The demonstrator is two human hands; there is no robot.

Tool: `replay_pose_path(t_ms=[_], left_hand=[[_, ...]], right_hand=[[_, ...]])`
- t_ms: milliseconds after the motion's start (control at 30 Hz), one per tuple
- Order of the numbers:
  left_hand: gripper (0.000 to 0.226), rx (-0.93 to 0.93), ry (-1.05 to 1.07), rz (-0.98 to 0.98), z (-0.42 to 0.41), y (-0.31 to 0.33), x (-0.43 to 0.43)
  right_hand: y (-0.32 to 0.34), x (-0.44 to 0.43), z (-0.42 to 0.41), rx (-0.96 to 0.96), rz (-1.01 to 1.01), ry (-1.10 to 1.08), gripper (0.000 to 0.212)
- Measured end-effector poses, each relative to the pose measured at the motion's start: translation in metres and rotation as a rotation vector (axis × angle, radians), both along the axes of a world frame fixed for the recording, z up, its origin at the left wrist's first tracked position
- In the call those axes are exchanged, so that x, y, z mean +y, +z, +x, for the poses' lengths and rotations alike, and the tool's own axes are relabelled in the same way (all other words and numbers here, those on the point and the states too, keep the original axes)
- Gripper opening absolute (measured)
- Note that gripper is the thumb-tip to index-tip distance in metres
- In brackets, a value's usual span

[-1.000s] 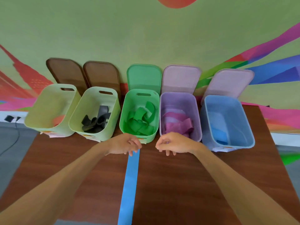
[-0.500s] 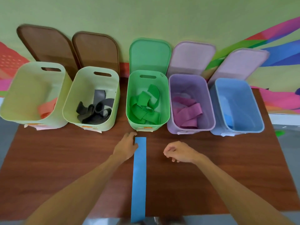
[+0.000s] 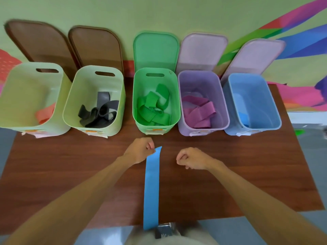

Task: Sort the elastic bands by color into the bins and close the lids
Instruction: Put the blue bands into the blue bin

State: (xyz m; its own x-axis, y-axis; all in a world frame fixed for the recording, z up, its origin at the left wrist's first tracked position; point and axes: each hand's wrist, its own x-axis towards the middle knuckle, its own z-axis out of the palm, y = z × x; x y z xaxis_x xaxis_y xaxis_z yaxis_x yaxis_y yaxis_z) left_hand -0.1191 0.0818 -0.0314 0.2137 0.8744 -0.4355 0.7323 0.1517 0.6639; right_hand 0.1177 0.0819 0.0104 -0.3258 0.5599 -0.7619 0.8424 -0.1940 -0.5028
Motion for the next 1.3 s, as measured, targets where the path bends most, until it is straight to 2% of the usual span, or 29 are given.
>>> replay_pose_path(t_ms=[100,167,233,333,400,467,667,800,900,1000,1067,1167,1300], left_hand=[[0.006,-0.048,-0.035,-0.009,0.012,0.026,0.006],[0.006,-0.105,-0.066,-0.002,0.024,0.047,0.010],[0.005,-0.151,-0.106,-0.001,0.037,0.066,0.015],[0.005,-0.184,-0.145,-0.013,0.058,0.093,0.021],[0.006,-0.228,-0.124,-0.015,0.074,0.109,0.027],[0.006,-0.278,-0.100,-0.010,0.090,0.123,0.033],[0.008,-0.313,-0.105,0.053,0.139,0.155,0.058],[0.011,-0.258,-0.228,-0.011,0.172,0.182,0.075],[0.009,-0.267,-0.277,0.039,0.203,0.203,0.089],[0.005,-0.335,-0.190,0.150,0.236,0.225,0.103],[0.007,-0.433,-0.085,0.208,0.256,0.239,0.110],[0.003,-0.524,0.031,0.238,0.279,0.252,0.113],[0.013,-0.557,0.127,0.265,0.296,0.260,0.118]], right_hand=[[-0.004,-0.003,0.003,0.051,0.014,-0.011,0.037],[-0.007,-0.006,0.007,0.126,0.014,-0.010,0.053],[-0.005,-0.008,0.009,0.216,0.062,0.011,0.059],[0.002,-0.005,0.019,0.338,0.124,-0.022,0.037],[0.008,-0.001,0.033,0.342,0.187,-0.043,0.019],[0.014,0.004,0.052,0.326,0.257,-0.072,0.013],[0.043,0.019,0.118,0.321,0.387,-0.244,0.009],[0.072,0.025,0.162,0.336,0.429,-0.267,0.006],[0.096,0.034,0.190,0.308,0.526,-0.305,0.011],[0.120,0.047,0.214,0.307,0.644,-0.412,0.008],[0.138,0.058,0.227,0.371,0.676,-0.493,0.007],[0.167,0.076,0.239,0.476,0.713,-0.590,0.015],[0.196,0.100,0.252,0.482,0.853,-0.623,0.008]])
